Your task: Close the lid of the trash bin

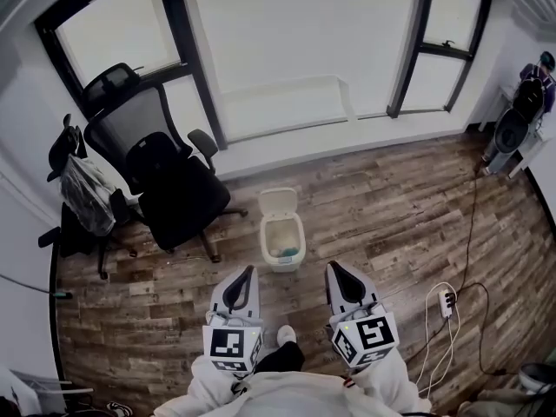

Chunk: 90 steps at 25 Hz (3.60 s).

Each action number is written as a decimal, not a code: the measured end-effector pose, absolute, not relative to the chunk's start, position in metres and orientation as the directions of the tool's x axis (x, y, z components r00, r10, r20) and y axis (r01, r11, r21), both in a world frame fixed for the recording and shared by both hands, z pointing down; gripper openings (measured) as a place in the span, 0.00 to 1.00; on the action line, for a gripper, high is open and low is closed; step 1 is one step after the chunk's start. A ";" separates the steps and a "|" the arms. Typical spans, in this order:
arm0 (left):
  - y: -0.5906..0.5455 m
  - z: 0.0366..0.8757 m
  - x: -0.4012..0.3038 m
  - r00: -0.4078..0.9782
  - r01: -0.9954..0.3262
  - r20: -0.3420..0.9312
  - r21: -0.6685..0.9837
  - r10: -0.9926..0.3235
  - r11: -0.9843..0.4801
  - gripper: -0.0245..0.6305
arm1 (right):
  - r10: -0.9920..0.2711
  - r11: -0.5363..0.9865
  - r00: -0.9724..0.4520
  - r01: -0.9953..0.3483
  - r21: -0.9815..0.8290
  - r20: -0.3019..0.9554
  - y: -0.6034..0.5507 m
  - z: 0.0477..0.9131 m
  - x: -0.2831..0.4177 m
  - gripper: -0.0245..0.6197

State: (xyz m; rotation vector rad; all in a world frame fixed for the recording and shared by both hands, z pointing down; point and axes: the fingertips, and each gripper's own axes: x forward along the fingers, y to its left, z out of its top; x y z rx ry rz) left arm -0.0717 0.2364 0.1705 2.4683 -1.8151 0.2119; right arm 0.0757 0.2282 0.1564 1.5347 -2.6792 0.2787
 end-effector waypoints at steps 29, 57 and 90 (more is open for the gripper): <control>0.019 0.200 -0.098 0.225 -0.974 0.208 0.033 -0.952 -0.223 0.05 | -0.770 0.576 -0.601 -0.799 -0.173 0.215 -0.003 0.188 0.034 0.08; -0.150 0.330 -0.114 0.177 -0.984 0.340 0.044 -0.923 -0.173 0.05 | -0.701 0.571 -0.621 -0.783 -0.247 0.351 -0.172 0.317 0.021 0.08; -0.317 0.642 -0.114 0.368 -0.894 0.634 0.041 -0.680 -0.446 0.05 | -0.755 0.445 -0.536 -0.842 -0.305 0.378 -0.255 0.536 0.017 0.08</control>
